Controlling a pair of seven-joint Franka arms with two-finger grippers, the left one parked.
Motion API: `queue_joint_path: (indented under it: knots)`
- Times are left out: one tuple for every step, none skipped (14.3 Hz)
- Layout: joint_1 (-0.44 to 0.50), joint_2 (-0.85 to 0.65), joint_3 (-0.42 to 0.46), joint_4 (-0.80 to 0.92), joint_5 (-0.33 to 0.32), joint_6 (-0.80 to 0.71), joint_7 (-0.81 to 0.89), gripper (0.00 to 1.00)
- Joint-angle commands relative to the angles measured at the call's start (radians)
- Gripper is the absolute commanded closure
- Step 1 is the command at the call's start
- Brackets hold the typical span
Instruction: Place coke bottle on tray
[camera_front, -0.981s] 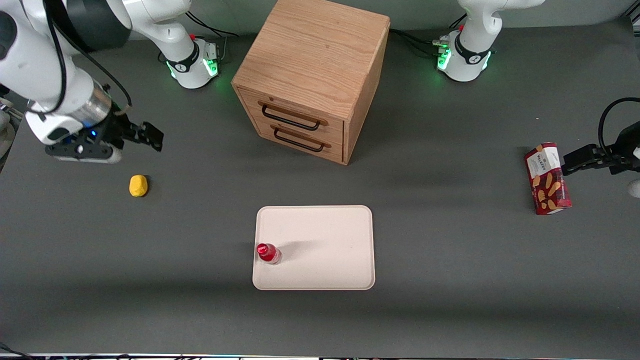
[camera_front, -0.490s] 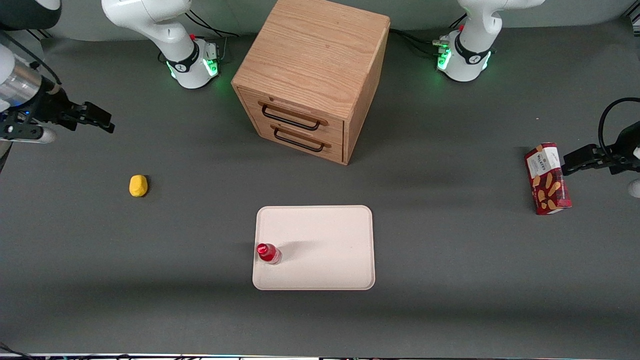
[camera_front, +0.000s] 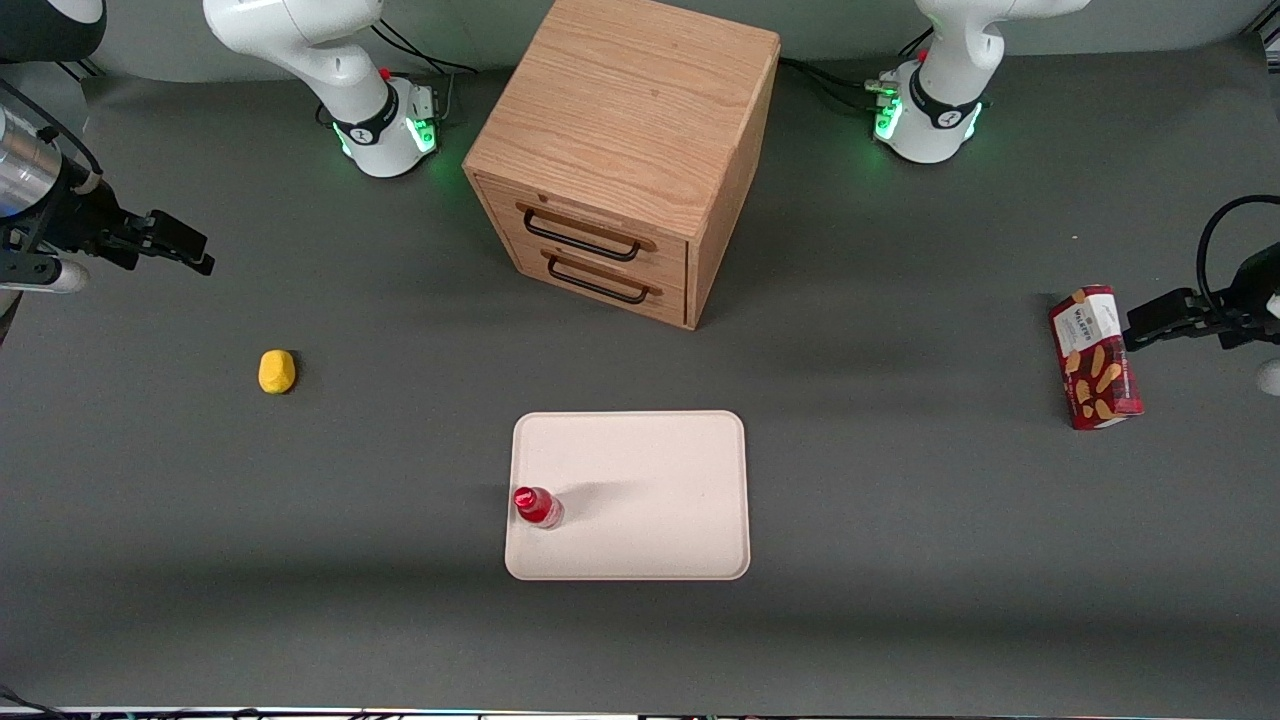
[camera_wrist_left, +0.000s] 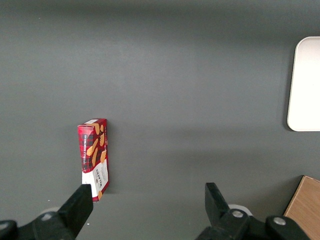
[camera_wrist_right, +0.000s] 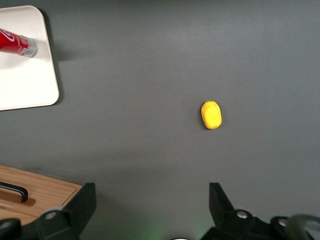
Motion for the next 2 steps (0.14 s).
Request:
queue_joint_path:
  knots:
    - [0.003, 0.054, 0.003, 0.061, 0.004, 0.001, 0.000, 0.00]
    - [0.003, 0.062, 0.003, 0.070, 0.007, 0.001, 0.001, 0.00]
